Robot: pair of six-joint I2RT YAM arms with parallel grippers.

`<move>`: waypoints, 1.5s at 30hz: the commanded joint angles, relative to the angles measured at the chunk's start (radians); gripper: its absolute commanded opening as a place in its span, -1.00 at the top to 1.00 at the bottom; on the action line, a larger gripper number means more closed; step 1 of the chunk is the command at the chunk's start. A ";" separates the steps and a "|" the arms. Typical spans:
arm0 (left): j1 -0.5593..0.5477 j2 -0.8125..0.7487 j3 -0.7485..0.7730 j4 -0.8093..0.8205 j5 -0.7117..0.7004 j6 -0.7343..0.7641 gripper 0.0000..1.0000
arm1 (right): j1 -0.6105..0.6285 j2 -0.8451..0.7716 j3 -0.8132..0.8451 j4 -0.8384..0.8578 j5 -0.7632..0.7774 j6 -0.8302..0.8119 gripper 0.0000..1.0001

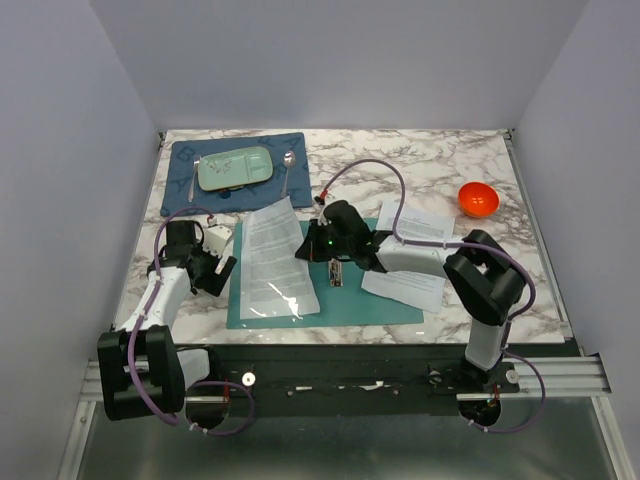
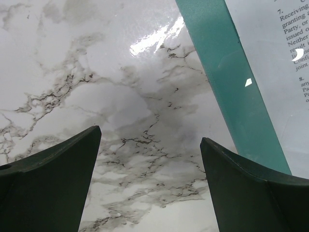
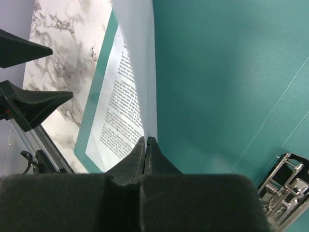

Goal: Put the files into the folder

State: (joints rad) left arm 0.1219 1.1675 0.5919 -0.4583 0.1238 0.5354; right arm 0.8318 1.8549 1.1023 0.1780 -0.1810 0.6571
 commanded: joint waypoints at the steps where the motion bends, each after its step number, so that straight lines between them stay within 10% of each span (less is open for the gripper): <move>1: -0.005 -0.023 -0.004 -0.010 0.008 0.011 -0.98 | 0.016 0.001 -0.022 0.046 0.098 0.050 0.99; 45: -0.005 -0.040 0.000 -0.023 0.005 0.018 -0.98 | 0.121 0.062 -0.001 -0.061 0.236 0.202 0.99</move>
State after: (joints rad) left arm 0.1219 1.1263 0.5903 -0.4778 0.1238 0.5545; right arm 0.9367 1.8858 1.0626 0.1318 0.0734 0.8585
